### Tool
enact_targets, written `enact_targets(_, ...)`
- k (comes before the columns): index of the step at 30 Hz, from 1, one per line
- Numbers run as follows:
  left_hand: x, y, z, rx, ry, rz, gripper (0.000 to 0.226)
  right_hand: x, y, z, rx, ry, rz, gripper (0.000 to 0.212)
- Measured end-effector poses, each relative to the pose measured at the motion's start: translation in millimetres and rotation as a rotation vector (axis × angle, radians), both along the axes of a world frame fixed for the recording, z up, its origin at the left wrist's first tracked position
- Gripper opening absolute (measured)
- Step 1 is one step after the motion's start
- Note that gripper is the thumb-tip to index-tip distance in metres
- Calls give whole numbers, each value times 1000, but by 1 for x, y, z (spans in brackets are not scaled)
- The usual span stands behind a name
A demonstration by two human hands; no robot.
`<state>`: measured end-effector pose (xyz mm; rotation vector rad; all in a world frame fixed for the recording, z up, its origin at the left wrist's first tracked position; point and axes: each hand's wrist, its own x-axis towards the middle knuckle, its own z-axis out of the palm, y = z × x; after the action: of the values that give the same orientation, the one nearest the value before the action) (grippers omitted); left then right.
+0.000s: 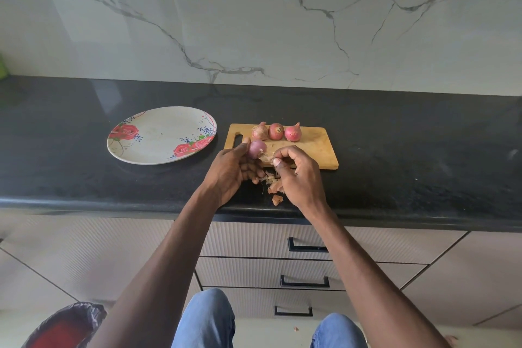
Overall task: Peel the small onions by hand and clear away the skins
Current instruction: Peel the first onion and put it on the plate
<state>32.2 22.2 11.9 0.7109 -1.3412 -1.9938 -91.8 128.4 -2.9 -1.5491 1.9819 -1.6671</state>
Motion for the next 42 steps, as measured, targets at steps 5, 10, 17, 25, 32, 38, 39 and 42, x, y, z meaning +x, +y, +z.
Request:
enact_targets(5,4,-1,0,57,87,-29,23,-4,-5,1,-13,-8,-163,18)
enact_targets(10,7,0,2,85,129,-52,26,-4,-7,0,-11,-35,-184,17)
enact_targets(17,5,-1,-4,-4,113,-105,25,-7,-5,3,-26,-125,9,29)
enact_targets(25,4,0,-3,2,129,-81,33,-5,-5,1,-52,-261,49,23)
enact_targets(32,5,-1,-3,9,131,-58,17,-12,-7,-1,-62,-307,79,30)
enact_targets(38,5,-1,-2,25,149,-67,19,-13,-7,1,-32,-325,145,31)
enact_targets(39,5,0,-1,16,151,-84,20,-12,-7,0,-40,-316,125,29)
enact_targets(42,6,2,0,-50,152,-161,25,-10,-7,-2,-68,-282,89,27)
